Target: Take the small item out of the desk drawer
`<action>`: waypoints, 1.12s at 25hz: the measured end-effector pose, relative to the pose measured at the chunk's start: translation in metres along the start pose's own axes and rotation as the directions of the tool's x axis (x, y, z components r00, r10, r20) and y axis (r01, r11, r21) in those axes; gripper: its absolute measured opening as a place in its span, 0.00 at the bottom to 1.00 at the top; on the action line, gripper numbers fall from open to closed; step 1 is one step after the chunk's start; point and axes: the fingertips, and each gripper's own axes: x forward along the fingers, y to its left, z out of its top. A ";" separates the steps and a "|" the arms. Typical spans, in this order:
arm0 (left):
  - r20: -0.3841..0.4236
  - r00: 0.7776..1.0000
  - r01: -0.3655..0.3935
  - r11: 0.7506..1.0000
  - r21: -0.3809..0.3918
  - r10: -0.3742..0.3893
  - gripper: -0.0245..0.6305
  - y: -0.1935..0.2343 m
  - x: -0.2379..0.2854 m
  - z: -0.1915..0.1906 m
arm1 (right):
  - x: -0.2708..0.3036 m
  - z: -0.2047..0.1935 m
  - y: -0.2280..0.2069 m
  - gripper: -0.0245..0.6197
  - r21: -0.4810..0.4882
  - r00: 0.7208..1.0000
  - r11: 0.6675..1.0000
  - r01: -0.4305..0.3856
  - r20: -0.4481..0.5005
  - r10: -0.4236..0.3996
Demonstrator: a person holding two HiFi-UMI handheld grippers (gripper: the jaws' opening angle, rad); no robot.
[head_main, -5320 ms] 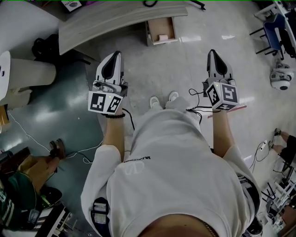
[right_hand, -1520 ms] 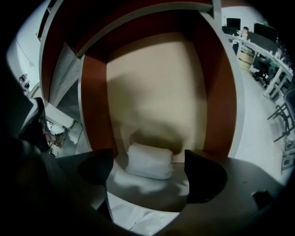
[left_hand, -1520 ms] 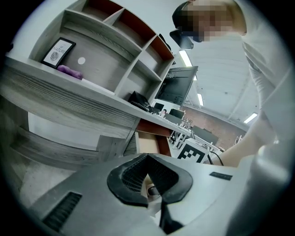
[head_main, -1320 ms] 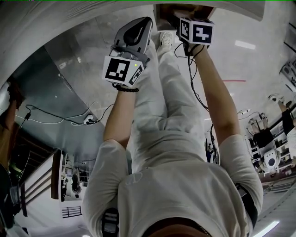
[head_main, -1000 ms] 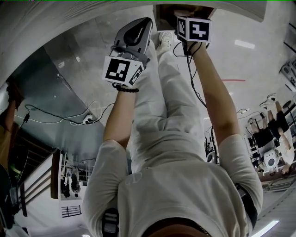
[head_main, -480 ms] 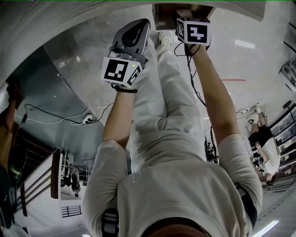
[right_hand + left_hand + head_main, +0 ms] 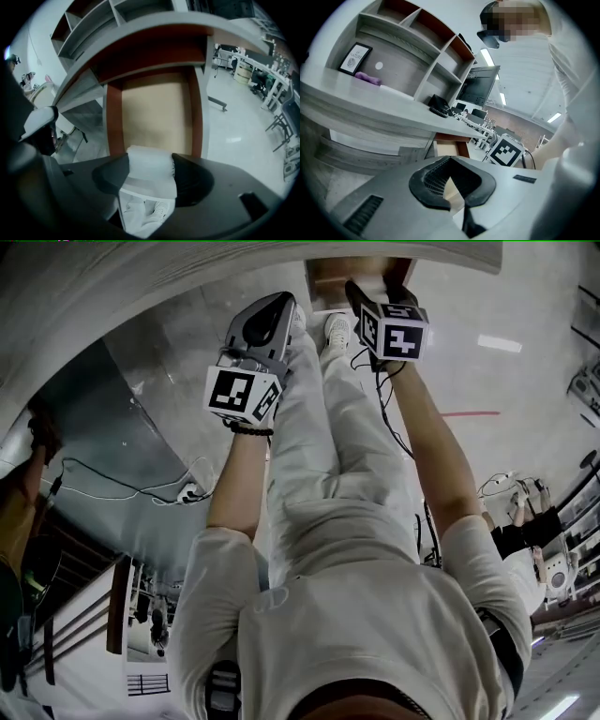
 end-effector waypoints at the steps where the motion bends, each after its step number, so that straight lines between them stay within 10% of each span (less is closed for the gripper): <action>1: 0.001 1.000 0.005 1.000 0.008 -0.005 0.04 -0.006 -0.002 0.006 | -0.010 0.003 0.000 0.47 0.006 1.000 1.000 -0.007 0.012 0.007; 14: 0.043 0.999 0.014 0.993 0.115 -0.019 0.04 -0.081 -0.061 0.113 | -0.205 0.068 0.018 0.47 0.005 0.958 0.997 -0.071 0.281 0.067; 28: 0.235 0.972 -0.022 0.980 0.200 -0.026 0.04 -0.147 -0.112 0.262 | -0.433 0.198 0.013 0.47 -0.025 0.722 0.999 -0.023 0.691 0.034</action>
